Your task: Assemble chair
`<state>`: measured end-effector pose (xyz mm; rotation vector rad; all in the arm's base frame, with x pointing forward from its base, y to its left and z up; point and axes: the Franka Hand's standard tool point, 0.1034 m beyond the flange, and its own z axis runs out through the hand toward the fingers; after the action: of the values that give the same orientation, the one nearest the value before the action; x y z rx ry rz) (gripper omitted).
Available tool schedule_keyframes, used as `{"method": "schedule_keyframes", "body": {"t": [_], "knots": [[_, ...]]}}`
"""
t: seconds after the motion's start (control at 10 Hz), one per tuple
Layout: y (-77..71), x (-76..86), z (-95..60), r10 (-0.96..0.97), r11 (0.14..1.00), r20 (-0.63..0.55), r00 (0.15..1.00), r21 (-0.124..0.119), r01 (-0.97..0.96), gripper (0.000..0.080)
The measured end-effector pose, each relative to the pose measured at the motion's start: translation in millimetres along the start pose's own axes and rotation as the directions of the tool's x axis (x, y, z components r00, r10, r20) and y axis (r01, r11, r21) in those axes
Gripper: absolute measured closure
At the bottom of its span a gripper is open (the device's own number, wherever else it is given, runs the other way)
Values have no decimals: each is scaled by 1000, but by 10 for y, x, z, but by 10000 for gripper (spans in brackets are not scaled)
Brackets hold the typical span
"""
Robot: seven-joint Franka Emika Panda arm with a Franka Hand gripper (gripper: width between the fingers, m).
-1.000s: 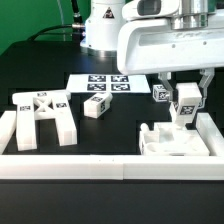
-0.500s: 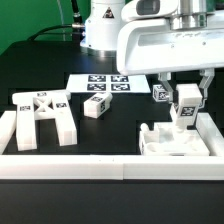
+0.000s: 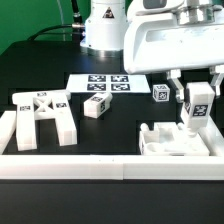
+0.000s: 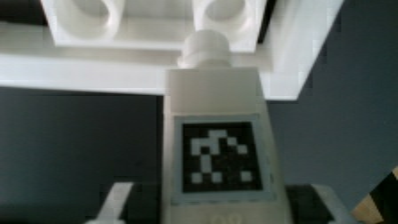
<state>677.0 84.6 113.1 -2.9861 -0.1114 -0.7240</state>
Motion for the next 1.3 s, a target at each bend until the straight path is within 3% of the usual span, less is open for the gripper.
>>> {"method": "schedule_keyframes", "body": {"t": [0.3, 0.7, 1.3], "knots": [[-90, 28, 34, -6, 1000, 1, 1000, 7, 6, 509], [-184, -57, 140, -18, 1000, 16, 1000, 14, 17, 509], [-129, -104, 189, -24, 1000, 26, 999, 10, 24, 509]]}}
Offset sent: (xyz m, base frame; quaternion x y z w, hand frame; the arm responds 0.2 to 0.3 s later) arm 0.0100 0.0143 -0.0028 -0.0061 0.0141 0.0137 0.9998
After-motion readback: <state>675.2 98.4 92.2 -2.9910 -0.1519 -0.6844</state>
